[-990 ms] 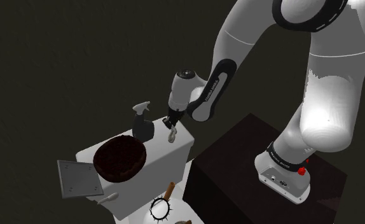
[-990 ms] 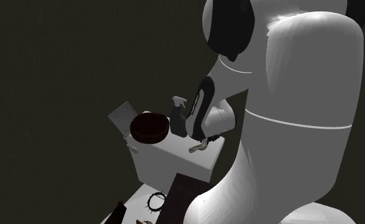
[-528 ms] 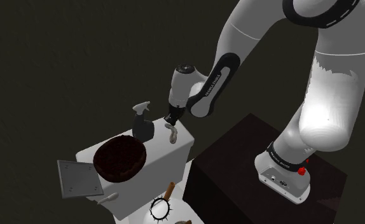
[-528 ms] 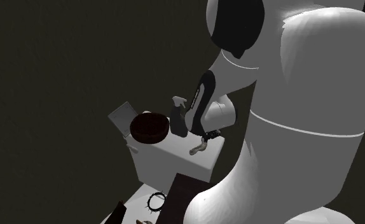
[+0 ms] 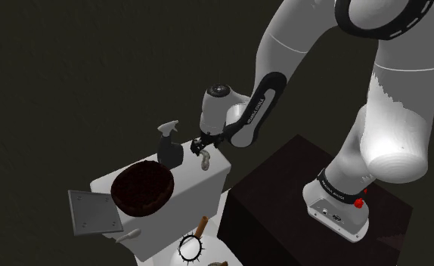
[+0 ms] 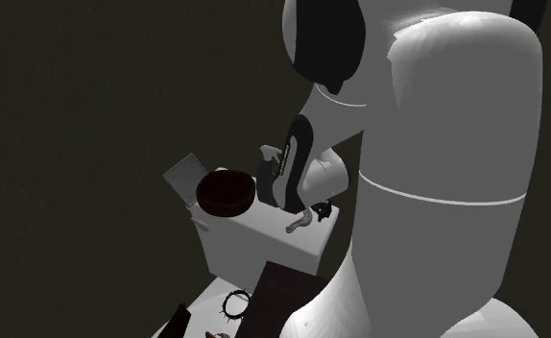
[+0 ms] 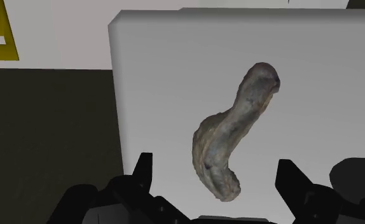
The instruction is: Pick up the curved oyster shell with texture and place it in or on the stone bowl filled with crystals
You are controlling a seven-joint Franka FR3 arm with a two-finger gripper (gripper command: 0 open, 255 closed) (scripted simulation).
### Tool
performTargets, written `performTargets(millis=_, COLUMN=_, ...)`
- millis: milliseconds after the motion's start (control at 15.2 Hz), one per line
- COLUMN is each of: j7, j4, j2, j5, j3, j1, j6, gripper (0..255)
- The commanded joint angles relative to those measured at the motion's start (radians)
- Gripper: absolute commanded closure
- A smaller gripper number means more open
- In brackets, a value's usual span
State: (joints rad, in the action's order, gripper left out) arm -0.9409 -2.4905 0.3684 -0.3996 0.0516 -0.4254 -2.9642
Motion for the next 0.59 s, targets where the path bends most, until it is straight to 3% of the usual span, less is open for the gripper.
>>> performTargets(millis=0, j7=-0.02, j4=0.01, j2=0.03, j5=-0.01, j3=0.017, j1=-0.015, j6=-0.021, gripper=0)
performTargets(millis=528, j7=-0.03, j4=0.027, j2=0.074, j5=-0.02, j3=0.033, j1=-0.027, j6=-0.048, gripper=0)
